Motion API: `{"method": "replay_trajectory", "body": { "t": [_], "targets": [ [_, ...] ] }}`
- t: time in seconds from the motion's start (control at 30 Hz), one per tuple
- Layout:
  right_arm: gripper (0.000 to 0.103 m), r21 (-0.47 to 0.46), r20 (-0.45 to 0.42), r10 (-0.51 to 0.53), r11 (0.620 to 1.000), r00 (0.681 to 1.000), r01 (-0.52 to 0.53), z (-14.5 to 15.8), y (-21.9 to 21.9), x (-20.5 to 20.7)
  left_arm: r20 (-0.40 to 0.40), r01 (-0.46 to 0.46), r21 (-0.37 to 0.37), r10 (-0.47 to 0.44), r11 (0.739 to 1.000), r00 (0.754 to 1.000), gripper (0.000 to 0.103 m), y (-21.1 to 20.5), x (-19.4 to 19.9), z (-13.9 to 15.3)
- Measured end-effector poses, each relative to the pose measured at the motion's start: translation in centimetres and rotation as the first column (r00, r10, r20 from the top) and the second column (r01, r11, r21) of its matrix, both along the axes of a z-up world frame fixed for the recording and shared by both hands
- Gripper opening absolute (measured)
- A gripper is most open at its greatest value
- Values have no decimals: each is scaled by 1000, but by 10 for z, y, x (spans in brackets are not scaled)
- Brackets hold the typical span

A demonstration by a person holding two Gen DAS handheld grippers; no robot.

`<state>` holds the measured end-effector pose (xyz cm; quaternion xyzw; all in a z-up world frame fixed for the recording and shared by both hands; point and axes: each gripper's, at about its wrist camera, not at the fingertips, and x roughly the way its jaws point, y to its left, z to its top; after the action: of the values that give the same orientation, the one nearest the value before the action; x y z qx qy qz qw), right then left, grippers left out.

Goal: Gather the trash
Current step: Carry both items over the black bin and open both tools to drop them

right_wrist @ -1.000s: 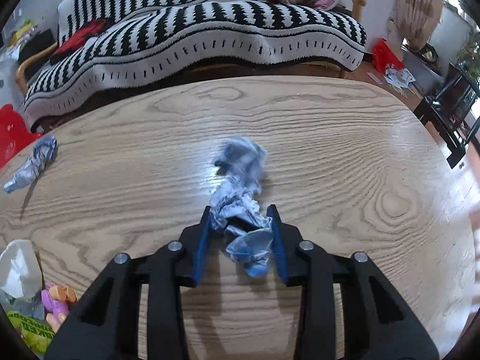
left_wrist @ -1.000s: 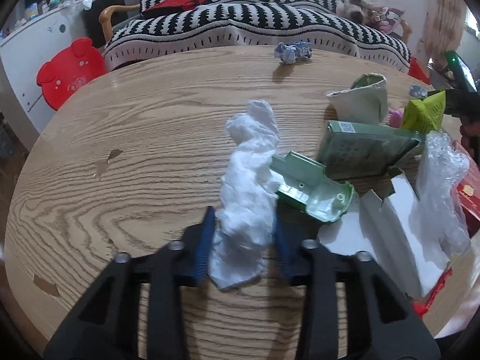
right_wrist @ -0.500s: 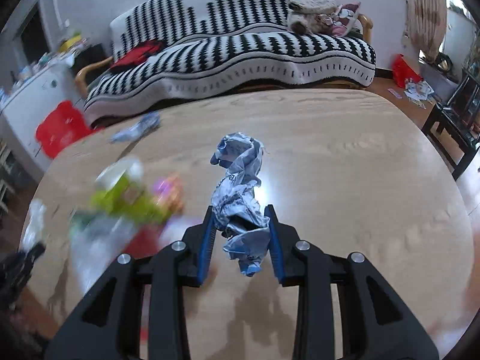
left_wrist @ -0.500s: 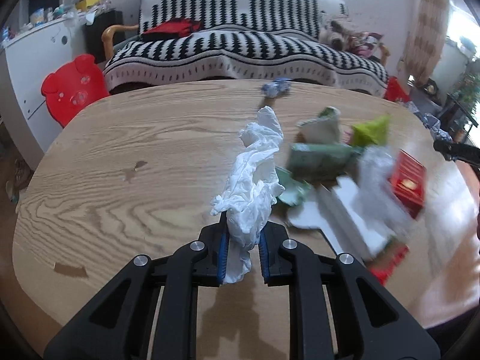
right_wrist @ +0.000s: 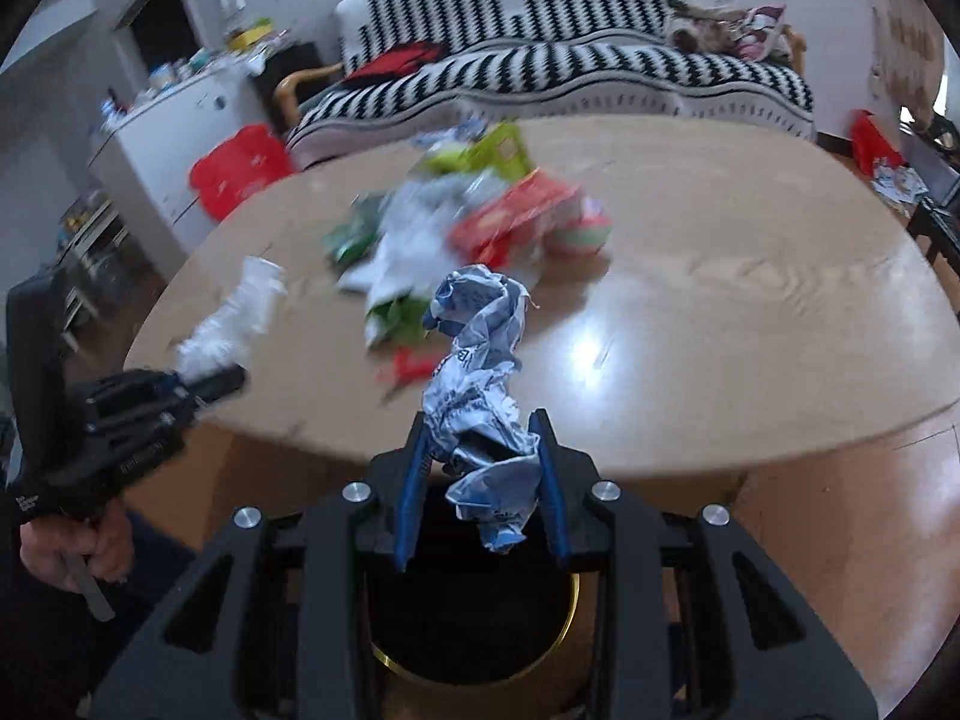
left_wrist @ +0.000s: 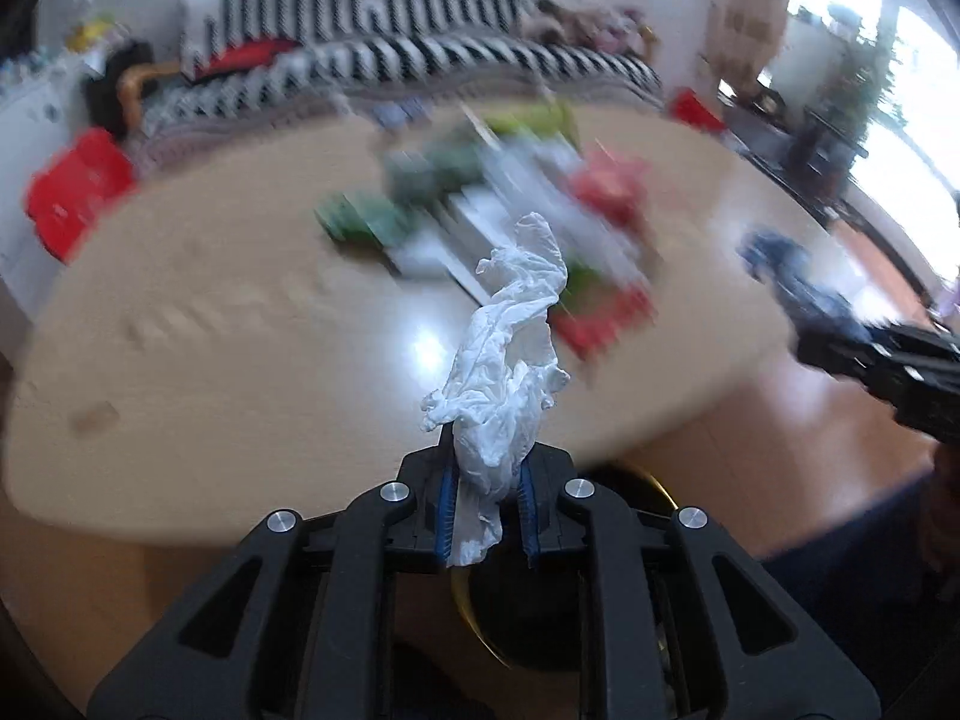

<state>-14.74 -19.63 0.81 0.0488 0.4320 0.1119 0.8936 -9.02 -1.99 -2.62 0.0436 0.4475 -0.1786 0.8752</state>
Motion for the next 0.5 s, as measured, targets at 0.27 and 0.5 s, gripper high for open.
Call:
{"method": "replay_trajectory", "body": {
  "t": [0.27,0.5],
  "targets": [
    [33,7,-236,83,996,968,-84,-66,27,-29,-200,151,62,-136,987,970,17,-36,-44,-63],
    [34,21,-314,81,997,946,-78,-84,30,-25,-289,152,76,-124,985,949,17,-49,-27,-83]
  ]
}}
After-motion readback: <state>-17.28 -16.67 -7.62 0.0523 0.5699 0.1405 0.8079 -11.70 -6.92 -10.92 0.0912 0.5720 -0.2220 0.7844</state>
